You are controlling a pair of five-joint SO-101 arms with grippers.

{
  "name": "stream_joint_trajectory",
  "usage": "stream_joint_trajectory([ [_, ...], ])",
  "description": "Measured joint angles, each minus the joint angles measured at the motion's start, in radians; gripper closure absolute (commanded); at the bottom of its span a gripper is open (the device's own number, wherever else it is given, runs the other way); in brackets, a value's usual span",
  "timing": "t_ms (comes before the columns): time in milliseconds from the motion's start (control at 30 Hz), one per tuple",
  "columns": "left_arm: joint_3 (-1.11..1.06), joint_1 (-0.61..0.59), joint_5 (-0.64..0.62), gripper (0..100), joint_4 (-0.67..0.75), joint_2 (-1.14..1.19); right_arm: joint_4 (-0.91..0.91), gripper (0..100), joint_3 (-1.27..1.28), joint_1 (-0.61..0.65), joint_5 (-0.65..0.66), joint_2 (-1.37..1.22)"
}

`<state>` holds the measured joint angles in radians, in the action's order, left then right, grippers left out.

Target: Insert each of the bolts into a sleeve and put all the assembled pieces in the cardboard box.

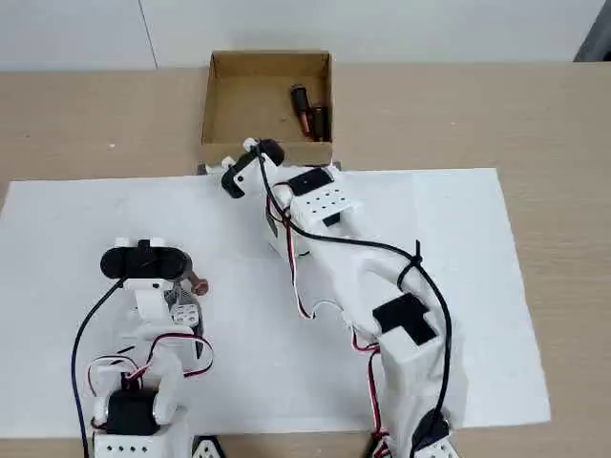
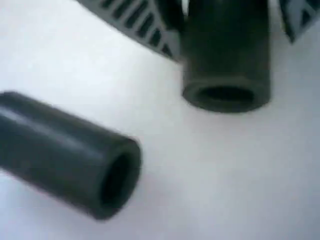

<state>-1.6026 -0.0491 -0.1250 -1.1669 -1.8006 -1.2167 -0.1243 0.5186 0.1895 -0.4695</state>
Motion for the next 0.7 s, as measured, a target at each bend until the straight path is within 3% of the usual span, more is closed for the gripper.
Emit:
stream_joint_trajectory([
  [400,0.000,0.000,0.000,99,0.000,0.000,-0.029,99.8,-0.012,-0.008,0.000,0.043],
  [700,0.000,0.000,0.000,99,0.000,0.000,-0.239,99.6,-0.012,-0.003,-0.020,0.298],
])
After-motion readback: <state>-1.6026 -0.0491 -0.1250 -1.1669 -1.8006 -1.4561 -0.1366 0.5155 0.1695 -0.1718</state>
